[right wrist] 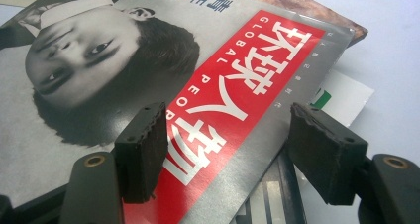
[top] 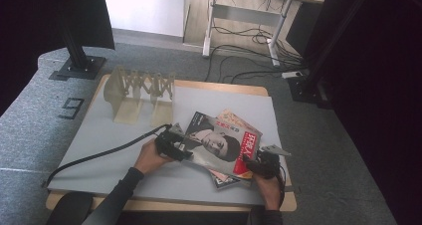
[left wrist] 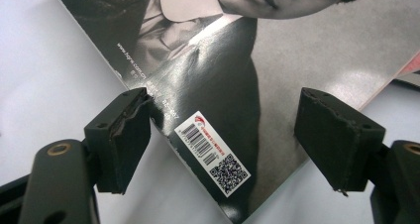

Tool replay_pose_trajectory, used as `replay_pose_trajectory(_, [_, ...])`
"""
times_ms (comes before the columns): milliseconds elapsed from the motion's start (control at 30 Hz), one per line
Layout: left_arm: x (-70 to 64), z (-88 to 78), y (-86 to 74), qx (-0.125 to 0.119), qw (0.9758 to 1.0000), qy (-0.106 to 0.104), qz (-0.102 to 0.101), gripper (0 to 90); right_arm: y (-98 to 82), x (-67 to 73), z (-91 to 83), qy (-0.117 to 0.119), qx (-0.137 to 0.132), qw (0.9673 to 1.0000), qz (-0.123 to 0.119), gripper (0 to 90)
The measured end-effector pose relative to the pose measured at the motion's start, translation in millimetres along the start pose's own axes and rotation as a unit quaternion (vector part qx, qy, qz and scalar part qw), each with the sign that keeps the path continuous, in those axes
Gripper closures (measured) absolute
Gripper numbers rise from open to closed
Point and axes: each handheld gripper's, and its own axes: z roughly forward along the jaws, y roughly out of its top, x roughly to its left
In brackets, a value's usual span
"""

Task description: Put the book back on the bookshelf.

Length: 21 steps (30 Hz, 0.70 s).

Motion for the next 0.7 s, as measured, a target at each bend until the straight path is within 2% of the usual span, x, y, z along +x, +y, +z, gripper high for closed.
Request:
replay_pose_trajectory(200, [-10.6, -5.1, -6.4, 0.011, 0.9999, 0.006, 0.011, 22.0, 2.4, -1.1, 4.2, 0.009, -0.001, 0.9999, -0.008, 29.7])
replay_pose_trajectory(433, [-24.3, -9.4, -17.3, 0.023, 0.9996, 0.000, 0.015, 22.8, 9.1, 2.3, 11.8, 0.008, 0.000, 0.9993, -0.036, 28.0])
replay_pose_trajectory(500, [-29.7, -10.3, -19.8, 0.029, 0.9994, 0.004, 0.020, 22.6, 11.7, 3.7, 14.9, 0.009, 0.002, 0.9991, -0.042, 27.6])
replay_pose_trajectory(700, [-42.1, -9.6, -28.2, 0.041, 0.9989, -0.009, 0.019, 21.8, 19.9, 5.4, 24.7, 0.012, 0.005, 0.9979, -0.064, 26.4])
